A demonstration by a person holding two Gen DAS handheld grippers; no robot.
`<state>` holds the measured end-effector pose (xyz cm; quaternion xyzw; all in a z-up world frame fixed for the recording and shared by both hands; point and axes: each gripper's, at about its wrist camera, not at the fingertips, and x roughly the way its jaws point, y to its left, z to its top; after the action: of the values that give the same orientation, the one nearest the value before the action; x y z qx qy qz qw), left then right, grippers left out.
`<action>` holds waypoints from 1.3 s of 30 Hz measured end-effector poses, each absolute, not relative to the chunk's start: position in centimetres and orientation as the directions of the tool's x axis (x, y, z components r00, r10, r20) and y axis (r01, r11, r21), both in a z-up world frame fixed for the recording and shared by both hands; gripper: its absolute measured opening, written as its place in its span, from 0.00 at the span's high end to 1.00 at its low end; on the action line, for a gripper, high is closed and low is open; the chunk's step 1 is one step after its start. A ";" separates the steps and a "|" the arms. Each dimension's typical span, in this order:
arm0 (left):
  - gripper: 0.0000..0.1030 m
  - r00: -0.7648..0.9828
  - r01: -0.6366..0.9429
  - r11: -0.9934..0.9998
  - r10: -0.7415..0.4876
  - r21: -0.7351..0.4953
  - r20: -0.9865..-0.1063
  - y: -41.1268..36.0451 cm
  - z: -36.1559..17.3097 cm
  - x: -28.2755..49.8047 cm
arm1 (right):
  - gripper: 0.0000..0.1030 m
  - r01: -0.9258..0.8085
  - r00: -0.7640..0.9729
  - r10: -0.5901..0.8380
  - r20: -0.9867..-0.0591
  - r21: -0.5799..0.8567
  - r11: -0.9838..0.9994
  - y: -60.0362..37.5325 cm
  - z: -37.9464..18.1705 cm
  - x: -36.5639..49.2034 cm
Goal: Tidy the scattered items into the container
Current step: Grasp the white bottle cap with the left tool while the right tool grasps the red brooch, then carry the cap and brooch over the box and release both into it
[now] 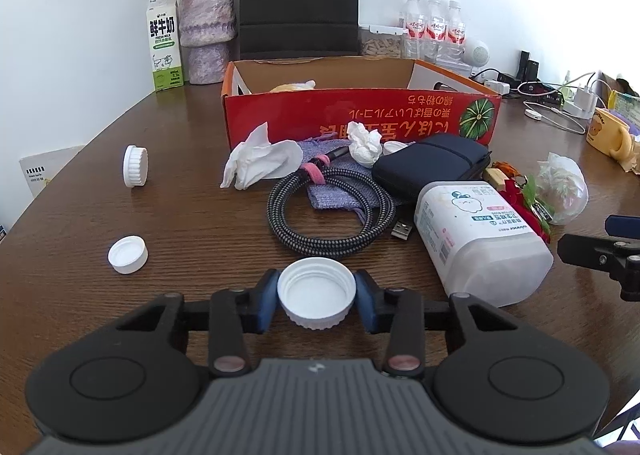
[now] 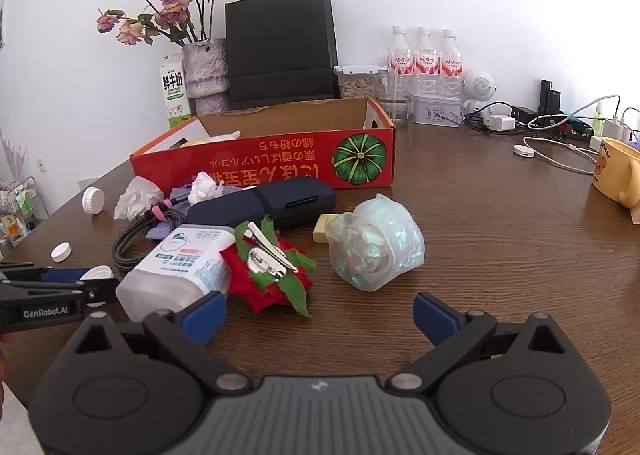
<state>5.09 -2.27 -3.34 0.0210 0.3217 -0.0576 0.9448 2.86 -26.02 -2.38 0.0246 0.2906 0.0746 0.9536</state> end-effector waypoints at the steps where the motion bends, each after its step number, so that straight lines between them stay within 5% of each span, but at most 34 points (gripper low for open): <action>1: 0.60 0.788 0.119 0.993 -0.093 0.002 -0.608 -2.2 -3.3 5.1 | 0.03 -0.128 0.821 0.156 -0.550 0.089 0.988 -26.1 -2.4 2.9; 11: 0.60 0.807 0.086 0.996 -0.069 0.000 -0.587 -1.3 -2.6 5.3 | 0.08 -0.141 0.818 0.165 -0.551 0.085 0.986 -26.4 -2.6 3.7; 22: 0.60 0.810 0.058 0.998 -0.054 -0.012 -0.584 -0.5 -2.5 5.5 | 0.34 -0.225 0.810 0.243 -0.533 0.101 0.969 -25.3 -2.2 4.5; 32: 0.60 0.814 0.033 0.999 -0.039 -0.020 -0.579 0.5 -2.3 5.4 | 0.36 -0.266 0.782 0.302 -0.545 0.146 0.953 -25.0 -2.4 7.4; 35: 0.60 0.816 0.029 0.999 -0.037 -0.022 -0.577 0.7 -2.3 5.4 | 0.46 -0.271 0.761 0.317 -0.566 0.166 0.948 -25.1 -3.0 8.2; 37: 0.60 0.817 0.027 0.999 -0.036 -0.024 -0.576 0.8 -2.2 5.5 | 0.61 -0.272 0.750 0.323 -0.578 0.175 0.946 -25.0 -3.4 8.5; 39: 0.60 0.817 0.028 0.999 -0.037 -0.025 -0.575 0.8 -2.2 5.5 | 0.62 -0.274 0.753 0.323 -0.573 0.173 0.946 -25.0 -3.5 8.4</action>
<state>5.52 0.80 -2.25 -0.0079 0.3017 -0.0170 0.9532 8.41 -24.98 -3.46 0.0392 0.3131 0.1596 0.9354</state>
